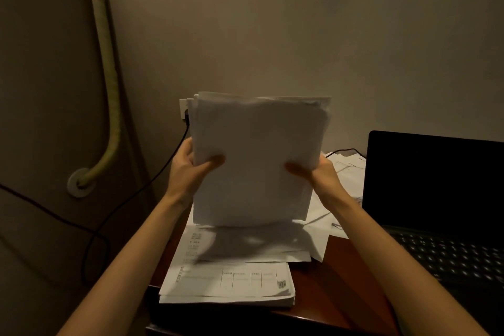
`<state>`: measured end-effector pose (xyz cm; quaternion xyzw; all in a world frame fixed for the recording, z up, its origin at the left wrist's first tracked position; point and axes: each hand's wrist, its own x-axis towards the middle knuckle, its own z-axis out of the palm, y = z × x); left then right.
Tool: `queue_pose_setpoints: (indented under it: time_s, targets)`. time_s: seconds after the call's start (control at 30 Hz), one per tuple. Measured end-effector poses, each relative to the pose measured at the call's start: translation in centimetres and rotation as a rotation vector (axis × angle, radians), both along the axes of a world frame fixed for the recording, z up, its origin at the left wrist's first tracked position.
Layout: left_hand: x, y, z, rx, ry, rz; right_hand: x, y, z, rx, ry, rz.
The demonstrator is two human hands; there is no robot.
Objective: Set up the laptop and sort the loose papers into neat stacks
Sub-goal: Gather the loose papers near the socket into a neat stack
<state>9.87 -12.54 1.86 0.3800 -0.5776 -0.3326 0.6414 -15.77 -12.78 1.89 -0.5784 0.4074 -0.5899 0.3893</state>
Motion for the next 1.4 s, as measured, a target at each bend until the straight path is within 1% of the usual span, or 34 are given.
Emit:
queue_pose_setpoints:
  time_s: [0.13, 0.23, 0.33, 0.4, 0.47, 0.53, 0.63, 0.73, 0.77, 0.83, 0.87, 0.9, 1.0, 1.03, 1.07, 1.1, 1.23, 1.33, 1.4]
  targets:
    - [-1.0, -0.4, -1.0, 0.016, 0.003, 0.036, 1.3, 0.3, -0.6, 0.000, -0.060, -0.034]
    - [-2.4, -0.9, 0.0, 0.017, 0.040, 0.056, 3.0, 0.2, 0.6, -0.022, -0.050, -0.103]
    - [-1.7, -1.5, 0.6, 0.035, 0.062, 0.042, 3.0, -0.1, 1.4, -0.035, -0.095, -0.075]
    - [-0.8, -1.8, -0.5, 0.109, 0.007, 0.022, 2.2, -0.2, 0.6, -0.002, -0.085, -0.060]
    - [-0.3, -2.1, -2.9, 0.237, -0.067, 0.051, 1.6, -0.3, -1.6, 0.060, -0.027, -0.052]
    - [-0.2, -1.9, -5.2, 0.339, -0.077, 0.072, 1.2, -0.3, -3.9, 0.137, 0.015, -0.062]
    - [-0.8, -1.3, -6.0, 0.367, -0.060, 0.044, 0.8, -0.6, -5.1, 0.177, 0.010, -0.180]
    - [-1.2, -1.7, -4.3, 0.335, -0.092, 0.067, 0.6, -1.3, -3.6, 0.162, 0.131, -0.283]
    - [-1.2, -2.1, -3.9, 0.330, -0.109, 0.085, 0.4, -1.7, -3.2, 0.188, 0.186, -0.296]
    - [-1.3, -3.0, -3.5, 0.400, -0.118, 0.098, 0.2, -2.2, -2.9, 0.330, 0.308, -0.274]
    - [-1.2, -3.6, -3.7, 0.469, -0.139, 0.105, 0.1, -2.3, -3.1, 0.416, 0.374, -0.250]
    - [-1.1, -4.2, -4.4, 0.545, -0.211, 0.122, 0.0, -2.4, -3.5, 0.502, 0.445, -0.233]
    - [-0.8, -5.1, -6.7, 0.754, -0.623, 0.169, 0.2, -1.9, -4.8, 0.706, 0.658, -0.217]
    - [-0.7, -5.2, -7.5, 0.797, -0.691, 0.187, 0.2, -1.8, -5.2, 0.750, 0.694, -0.216]
    - [-0.7, -5.4, -8.2, 0.819, -0.685, 0.197, 0.2, -1.8, -5.6, 0.786, 0.691, -0.208]
    - [-0.7, -5.3, -8.4, 0.823, -0.648, 0.199, 0.2, -1.8, -5.8, 0.818, 0.650, -0.203]
    - [-1.4, -4.9, -7.9, 0.860, -0.441, 0.137, 0.2, -2.0, -6.5, 0.868, 0.460, -0.188]
    - [-1.1, -5.1, -7.4, 0.858, -0.339, 0.147, 0.6, -2.2, -6.8, 0.815, 0.415, -0.188]
    - [-0.5, -4.8, -7.2, 0.862, -0.317, 0.145, 0.9, -2.0, -6.8, 0.694, 0.395, -0.170]
